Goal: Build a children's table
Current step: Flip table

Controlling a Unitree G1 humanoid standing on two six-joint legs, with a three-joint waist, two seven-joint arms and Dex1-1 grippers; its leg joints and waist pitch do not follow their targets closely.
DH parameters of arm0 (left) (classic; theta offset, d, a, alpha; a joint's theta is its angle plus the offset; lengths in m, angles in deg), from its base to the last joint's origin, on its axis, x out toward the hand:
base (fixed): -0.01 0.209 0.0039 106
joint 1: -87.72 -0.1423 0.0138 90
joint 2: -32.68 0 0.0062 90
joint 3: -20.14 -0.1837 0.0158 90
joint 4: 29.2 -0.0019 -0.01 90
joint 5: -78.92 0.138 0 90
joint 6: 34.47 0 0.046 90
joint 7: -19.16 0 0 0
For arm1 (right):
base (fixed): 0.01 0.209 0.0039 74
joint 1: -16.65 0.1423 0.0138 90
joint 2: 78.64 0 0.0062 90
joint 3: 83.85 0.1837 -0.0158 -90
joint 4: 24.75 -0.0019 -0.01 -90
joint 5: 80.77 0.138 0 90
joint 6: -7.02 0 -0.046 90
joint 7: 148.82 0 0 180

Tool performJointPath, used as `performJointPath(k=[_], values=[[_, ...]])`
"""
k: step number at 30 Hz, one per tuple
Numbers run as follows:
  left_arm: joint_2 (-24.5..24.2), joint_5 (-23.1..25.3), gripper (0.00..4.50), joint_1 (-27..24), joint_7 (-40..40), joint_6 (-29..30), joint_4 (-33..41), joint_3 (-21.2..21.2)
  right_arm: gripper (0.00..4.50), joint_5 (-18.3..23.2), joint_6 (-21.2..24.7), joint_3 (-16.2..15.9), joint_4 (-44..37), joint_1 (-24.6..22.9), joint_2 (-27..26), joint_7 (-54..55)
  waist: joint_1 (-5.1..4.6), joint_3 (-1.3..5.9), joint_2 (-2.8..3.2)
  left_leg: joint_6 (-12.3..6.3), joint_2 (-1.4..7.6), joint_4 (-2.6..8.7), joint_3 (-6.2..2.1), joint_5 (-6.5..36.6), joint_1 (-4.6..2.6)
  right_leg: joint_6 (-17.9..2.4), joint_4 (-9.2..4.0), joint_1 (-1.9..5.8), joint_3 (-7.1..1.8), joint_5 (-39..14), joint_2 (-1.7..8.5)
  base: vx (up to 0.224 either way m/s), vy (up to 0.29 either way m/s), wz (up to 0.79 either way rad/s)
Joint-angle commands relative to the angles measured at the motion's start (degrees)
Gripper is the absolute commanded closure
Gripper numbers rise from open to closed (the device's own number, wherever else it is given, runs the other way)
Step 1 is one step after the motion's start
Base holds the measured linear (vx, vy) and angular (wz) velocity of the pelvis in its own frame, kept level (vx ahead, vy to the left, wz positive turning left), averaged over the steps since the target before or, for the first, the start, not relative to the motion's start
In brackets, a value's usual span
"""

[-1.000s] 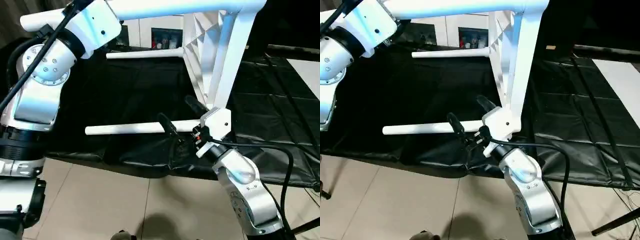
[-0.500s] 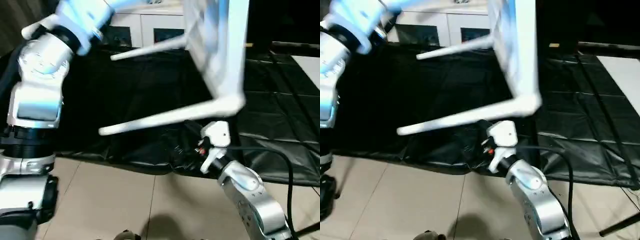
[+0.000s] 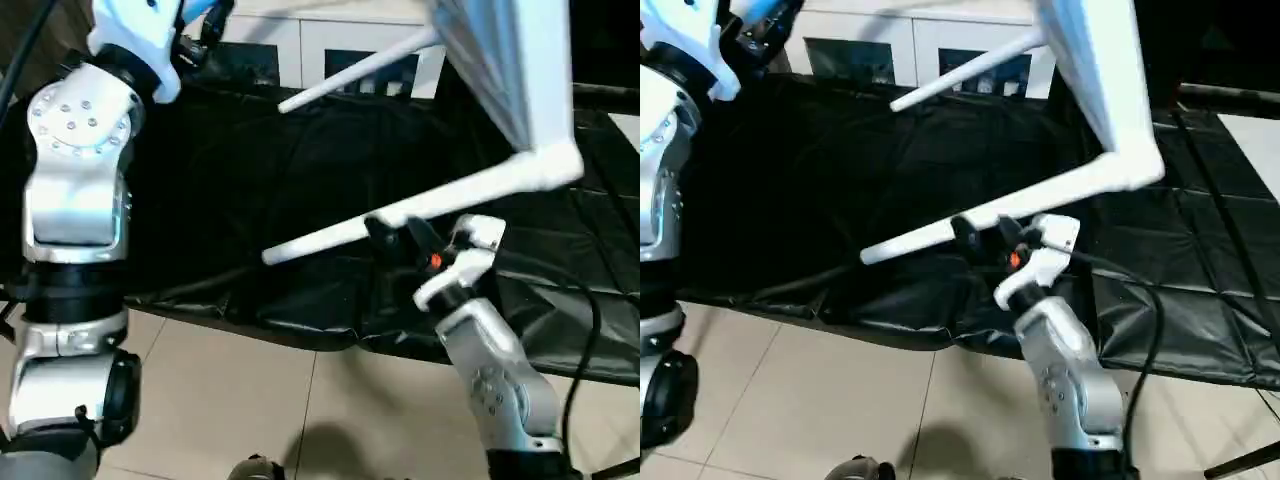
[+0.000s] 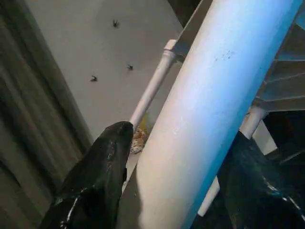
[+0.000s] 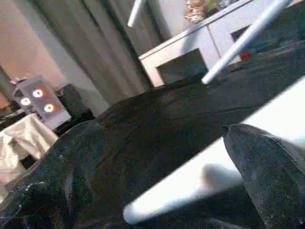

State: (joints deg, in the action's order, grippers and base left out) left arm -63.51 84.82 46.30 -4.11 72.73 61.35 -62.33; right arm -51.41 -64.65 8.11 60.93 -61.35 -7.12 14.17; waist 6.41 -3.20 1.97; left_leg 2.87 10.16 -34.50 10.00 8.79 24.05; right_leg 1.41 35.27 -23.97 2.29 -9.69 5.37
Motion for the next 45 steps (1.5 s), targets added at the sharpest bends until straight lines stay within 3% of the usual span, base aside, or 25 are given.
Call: performJointPath(k=[1,5,7,10,16,21,23,25,32,37,45], values=[[2.41,-6.59,1.96,-0.29,3.91,1.95,1.40,5.45,0.00,-2.24,0.30,1.49,3.67,1.78,-0.63,3.32,-0.50,4.35,-1.31,-0.76,1.85,4.31,-0.50,11.30,-1.57,-9.38,-3.74,2.04,-1.43,-13.83,2.38,0.000,0.000,0.00],[3.06,-6.85,1.96,-0.66,4.79,2.75,2.79,6.15,0.00,-1.75,-0.86,5.35,10.00,6.34,-3.10,9.62,-0.94,4.20,-1.62,0.51,1.76,4.48,-0.54,13.75,-1.74,-7.82,-4.14,1.86,-1.43,-18.38,2.39,0.000,0.000,0.00],[3.16,-6.27,1.96,-0.77,5.41,3.57,3.41,6.33,0.00,-0.89,-0.10,5.39,9.91,6.55,-2.93,9.75,-1.04,4.12,-1.37,0.96,1.86,4.55,-0.60,14.94,-1.94,-7.21,-4.25,1.69,-1.48,-19.26,2.31,0.000,0.000,0.00],[3.23,-5.94,1.96,-0.92,6.24,4.69,4.13,6.84,0.00,-0.40,1.58,3.68,6.50,4.81,-2.40,7.20,-1.11,4.24,-1.45,0.89,1.89,4.58,-0.61,14.73,-1.92,-6.69,-4.16,1.83,-1.48,-17.23,2.15,0.000,0.000,0.00],[3.11,-6.25,1.96,-0.85,6.22,5.46,4.60,7.03,0.00,-0.33,2.23,3.74,3.32,1.60,-2.31,6.87,-0.94,4.58,-1.58,0.53,1.83,4.39,-0.55,11.95,-1.69,-7.99,-3.69,2.12,-1.44,-12.10,2.18,0.000,0.000,0.00],[3.24,-6.54,1.96,-0.75,5.94,5.81,4.73,7.13,0.00,-1.24,0.26,5.32,6.02,2.37,-2.41,9.28,-1.15,4.44,-1.55,0.46,1.75,4.32,-0.49,12.24,-1.76,-8.43,-3.75,2.04,-1.41,-12.49,2.10,0.000,0.000,0.00],[3.33,-6.98,1.97,-0.69,5.83,6.00,4.66,7.05,0.00,-0.52,-1.43,6.94,10.36,5.76,-3.03,9.02,-1.14,4.44,-1.39,0.64,1.78,4.32,-0.52,12.86,-1.82,-8.36,-3.78,2.01,-1.43,-13.18,2.20,0.000,0.000,0.00],[3.47,-7.06,1.97,-0.73,5.90,6.16,4.63,6.94,0.00,1.61,-2.98,8.73,16.32,10.88,-3.64,7.10,-1.48,4.47,-1.62,0.55,1.74,4.27,-0.52,13.16,-1.80,-8.74,-3.72,2.05,-1.36,-12.97,2.14,0.000,0.000,0.00],[3.68,-7.08,1.97,-0.99,6.18,6.60,5.03,6.82,0.00,2.24,-5.38,10.74,23.49,16.64,-3.43,6.27,-1.24,4.61,-1.81,-0.46,1.86,4.04,-0.29,9.75,-1.85,-9.98,-3.24,2.24,-1.30,-8.95,2.02,0.000,0.000,0.00],[3.88,-6.66,1.97,-1.58,6.95,7.30,5.99,7.12,0.39,3.43,-8.02,13.88,28.06,20.33,-3.40,5.86,-1.22,4.66,-2.10,-0.92,1.90,3.97,-0.20,9.53,-1.91,-10.42,-3.10,2.35,-1.28,-8.49,2.15,0.000,0.000,0.00],[4.21,-7.16,1.97,-2.01,7.08,7.75,6.38,7.58,1.11,3.49,-9.56,14.29,29.69,20.80,-2.64,4.58,-1.18,4.66,-2.04,-0.64,1.92,3.99,-0.21,10.35,-1.94,-10.19,-3.27,2.35,-1.29,-9.86,2.19,0.000,0.000,0.00]])
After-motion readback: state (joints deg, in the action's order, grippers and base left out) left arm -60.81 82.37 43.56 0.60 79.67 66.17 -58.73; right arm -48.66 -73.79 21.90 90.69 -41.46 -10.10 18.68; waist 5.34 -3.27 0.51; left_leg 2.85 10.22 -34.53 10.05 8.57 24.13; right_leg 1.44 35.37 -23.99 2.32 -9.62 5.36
